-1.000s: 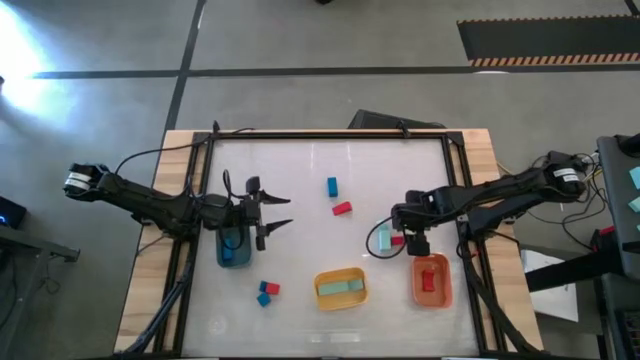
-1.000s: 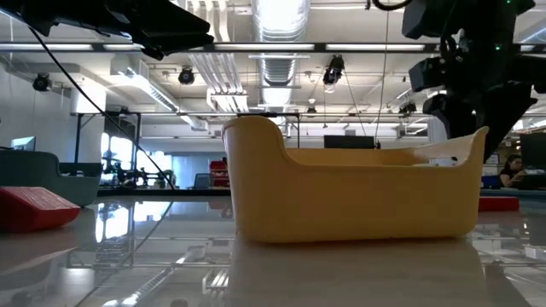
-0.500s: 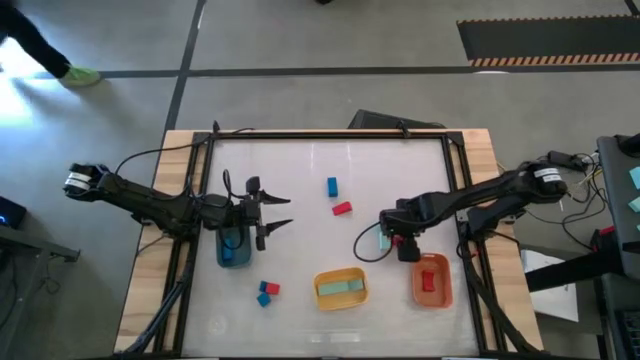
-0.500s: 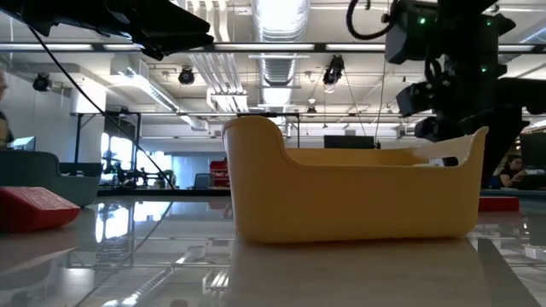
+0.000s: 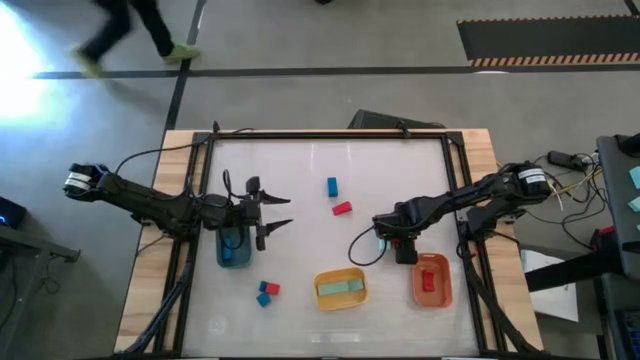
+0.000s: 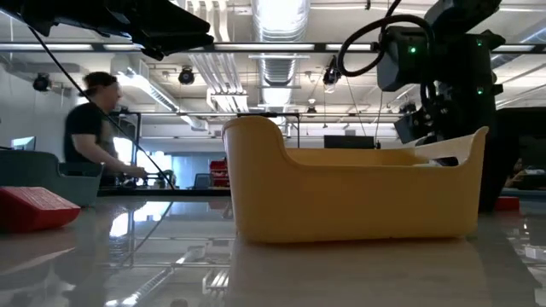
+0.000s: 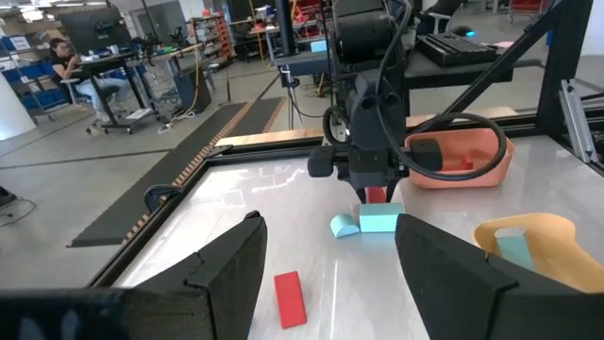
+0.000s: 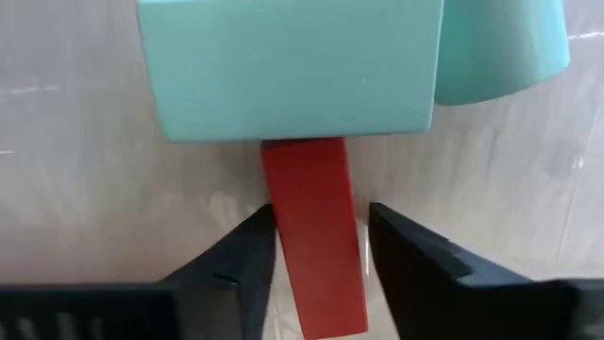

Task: Sort & place blocks by color
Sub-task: Put the red block into the orange bin

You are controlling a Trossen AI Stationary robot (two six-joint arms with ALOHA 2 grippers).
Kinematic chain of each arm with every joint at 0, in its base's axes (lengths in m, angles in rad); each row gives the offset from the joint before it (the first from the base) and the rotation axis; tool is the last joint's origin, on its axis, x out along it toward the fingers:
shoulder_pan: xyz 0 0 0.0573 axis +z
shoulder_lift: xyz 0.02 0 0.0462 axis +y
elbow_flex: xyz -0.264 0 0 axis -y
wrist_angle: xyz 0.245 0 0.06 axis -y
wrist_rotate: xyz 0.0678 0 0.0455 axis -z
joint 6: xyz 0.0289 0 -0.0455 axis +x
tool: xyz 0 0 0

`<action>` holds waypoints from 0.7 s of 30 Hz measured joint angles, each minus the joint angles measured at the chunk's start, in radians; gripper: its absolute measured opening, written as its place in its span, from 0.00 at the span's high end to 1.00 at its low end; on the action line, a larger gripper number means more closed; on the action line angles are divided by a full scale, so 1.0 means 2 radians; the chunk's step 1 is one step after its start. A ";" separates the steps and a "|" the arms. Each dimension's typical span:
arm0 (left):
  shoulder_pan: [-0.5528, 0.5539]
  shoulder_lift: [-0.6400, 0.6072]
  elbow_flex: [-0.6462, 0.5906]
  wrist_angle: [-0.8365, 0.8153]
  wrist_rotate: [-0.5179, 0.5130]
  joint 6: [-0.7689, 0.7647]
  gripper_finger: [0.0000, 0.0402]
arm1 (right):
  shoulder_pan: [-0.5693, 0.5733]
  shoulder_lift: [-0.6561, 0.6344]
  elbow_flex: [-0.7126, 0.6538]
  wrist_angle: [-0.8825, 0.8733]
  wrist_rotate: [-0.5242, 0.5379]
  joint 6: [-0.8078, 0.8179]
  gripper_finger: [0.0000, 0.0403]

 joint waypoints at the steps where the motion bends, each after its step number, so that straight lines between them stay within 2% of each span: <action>1: 0.000 0.000 0.000 0.000 0.000 0.000 0.45 | 0.000 -0.002 0.000 0.000 0.000 0.000 0.66; 5: 0.000 0.000 0.000 0.000 0.000 0.000 0.45 | 0.000 -0.008 -0.001 0.000 0.000 0.005 0.78; 11: 0.000 0.000 0.000 0.000 0.000 0.000 0.45 | 0.000 -0.021 -0.003 -0.001 0.000 0.021 0.78; 15: 0.000 0.000 0.000 0.000 0.000 0.000 0.45 | -0.001 -0.043 -0.004 -0.013 0.000 0.062 0.78; 21: 0.000 0.000 0.000 0.000 0.000 0.000 0.45 | -0.001 -0.080 0.028 -0.097 0.036 0.150 0.78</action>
